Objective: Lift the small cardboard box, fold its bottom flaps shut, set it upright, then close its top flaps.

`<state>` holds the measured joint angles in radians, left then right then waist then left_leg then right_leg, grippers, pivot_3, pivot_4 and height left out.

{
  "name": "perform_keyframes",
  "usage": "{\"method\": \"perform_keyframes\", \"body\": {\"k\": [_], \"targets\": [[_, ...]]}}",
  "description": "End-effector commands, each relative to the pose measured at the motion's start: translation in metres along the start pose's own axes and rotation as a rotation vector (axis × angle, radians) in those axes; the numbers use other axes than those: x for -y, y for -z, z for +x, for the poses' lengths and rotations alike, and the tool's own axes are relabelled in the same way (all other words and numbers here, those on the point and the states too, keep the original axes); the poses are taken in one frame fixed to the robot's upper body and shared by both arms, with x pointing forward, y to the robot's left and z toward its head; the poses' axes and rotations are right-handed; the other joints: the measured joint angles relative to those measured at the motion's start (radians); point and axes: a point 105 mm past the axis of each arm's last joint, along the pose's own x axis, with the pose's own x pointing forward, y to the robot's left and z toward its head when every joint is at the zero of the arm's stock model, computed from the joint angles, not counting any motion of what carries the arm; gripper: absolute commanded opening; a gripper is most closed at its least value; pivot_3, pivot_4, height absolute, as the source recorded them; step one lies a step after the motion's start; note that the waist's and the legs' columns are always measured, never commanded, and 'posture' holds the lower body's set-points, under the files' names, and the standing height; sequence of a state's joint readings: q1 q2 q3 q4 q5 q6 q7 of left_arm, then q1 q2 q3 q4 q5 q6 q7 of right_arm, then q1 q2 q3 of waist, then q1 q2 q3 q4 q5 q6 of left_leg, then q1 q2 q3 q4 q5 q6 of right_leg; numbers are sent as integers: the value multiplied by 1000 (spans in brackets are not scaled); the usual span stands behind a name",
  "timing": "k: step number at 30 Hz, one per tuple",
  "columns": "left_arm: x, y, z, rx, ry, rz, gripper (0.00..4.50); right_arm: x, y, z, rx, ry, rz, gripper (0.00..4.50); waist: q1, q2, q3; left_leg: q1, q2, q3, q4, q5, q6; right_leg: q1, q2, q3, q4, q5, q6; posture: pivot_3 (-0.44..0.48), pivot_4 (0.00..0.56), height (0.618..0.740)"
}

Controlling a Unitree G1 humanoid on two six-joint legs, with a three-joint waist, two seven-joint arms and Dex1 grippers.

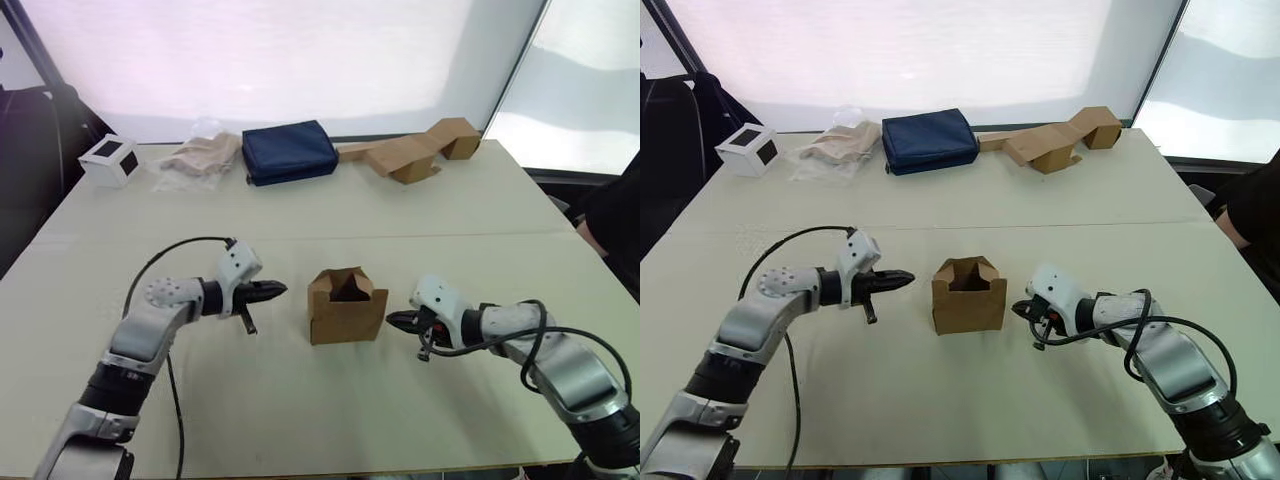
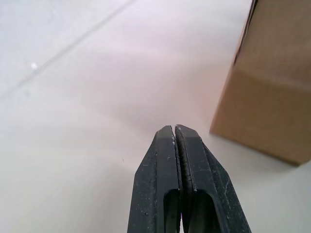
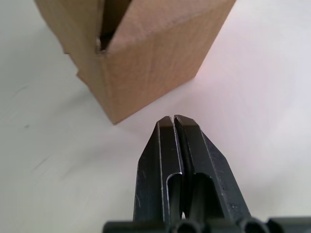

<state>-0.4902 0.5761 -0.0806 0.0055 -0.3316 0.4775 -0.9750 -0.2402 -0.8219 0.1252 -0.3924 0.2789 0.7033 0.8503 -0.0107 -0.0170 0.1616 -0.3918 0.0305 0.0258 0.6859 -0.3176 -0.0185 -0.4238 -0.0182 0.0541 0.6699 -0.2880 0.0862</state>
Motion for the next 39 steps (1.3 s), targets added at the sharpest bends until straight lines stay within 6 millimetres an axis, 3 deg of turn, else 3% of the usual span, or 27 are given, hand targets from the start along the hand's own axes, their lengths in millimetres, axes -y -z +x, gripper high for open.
{"method": "perform_keyframes", "body": {"k": [1, 6, 8, 9, 11, 16, 20, 23, 25, 28, 33, 35, 39], "targets": [[-5, -34, -8, 108, 12, 64, 43, 24, -10, -22, 21, 86, -40, 0, 0, 0, 0, 0, 0, 0, 0, 0, 0, 0, 0, 0, 0, 0, 0, 0, 150, 740], [-9, -54, -6, 174, -11, 41, 43, 45, -30, -39, 128, 99, -19, 0, -5, 0, 0, 0, 0, 0, 0, 0, 0, 0, 0, 0, 0, 0, 0, 0, 150, 740], [-33, -79, -10, 347, -143, -119, 43, 48, -43, -40, 178, 80, -20, 0, -2, 0, 0, 1, 1, 0, 0, 0, 0, 0, 1, 0, 0, 0, 0, 0, 150, 740], [-43, -81, -11, 377, -195, -188, 43, 48, -48, -40, 200, 69, -16, 0, -1, -1, 0, 0, 1, 0, 1, 0, 0, 0, 1, 0, 1, 0, 0, 0, 150, 740], [-45, -70, -12, 330, -222, -219, 43, 46, -54, -39, 238, 54, -1, 0, -3, 0, 0, 0, 1, -1, 2, 0, 0, 0, 1, -1, 1, 0, 0, 0, 150, 740], [-7, -46, -12, 149, -33, -242, 43, 32, -66, -38, 308, -20, 33, 0, -7, 0, 0, 0, 1, 0, -1, 0, 0, -1, -1, 1, 0, 0, 0, 0, 150, 740], [-16, -45, -19, 124, -108, -197, 43, 28, -65, -36, 298, -42, 35, 0, 2, 0, 0, 0, 0, -1, 0, 2, -3, 0, -4, -1, 2, 0, 0, 0, 150, 740], [-19, -59, -26, 236, -127, -149, 43, 28, -64, -35, 296, -47, 39, 0, 0, 0, 0, 0, -3, -1, 0, 2, -3, 0, -7, -3, 1, 0, 0, 0, 150, 740], [-14, -59, -27, 228, -98, -113, 43, 27, -64, -35, 297, -53, 41, 0, -1, 0, 0, 0, -3, -1, -1, 1, -3, 0, -8, -3, 0, 0, 0, 0, 150, 740], [13, -49, -20, 115, 59, -89, 43, 26, -67, -31, 306, -78, 34, 0, -6, 0, 0, -1, -3, 0, -1, 1, -2, 0, -8, -3, 0, 0, 0, 0, 150, 740], [38, -42, -17, 32, 234, -175, 43, 24, -65, -23, 290, -101, 13, 0, -4, 0, 0, 0, -3, 0, -1, 1, -3, 0, -7, -2, 1, 0, 0, 0, 150, 740], [41, -48, -14, 49, 258, -197, 43, 25, -67, -20, 293, -109, 8, 0, -4, 0, 0, 0, -3, 0, -1, 1, -2, 0, -6, -2, 0, 0, 0, 0, 150, 740], [46, -39, -5, 2, 263, -145, 43, 26, -68, -13, 287, -117, -9, 0, -3, 0, 0, 0, -3, 0, -1, 1, -2, 0, -7, -2, 0, 0, 0, 0, 150, 740]]}}
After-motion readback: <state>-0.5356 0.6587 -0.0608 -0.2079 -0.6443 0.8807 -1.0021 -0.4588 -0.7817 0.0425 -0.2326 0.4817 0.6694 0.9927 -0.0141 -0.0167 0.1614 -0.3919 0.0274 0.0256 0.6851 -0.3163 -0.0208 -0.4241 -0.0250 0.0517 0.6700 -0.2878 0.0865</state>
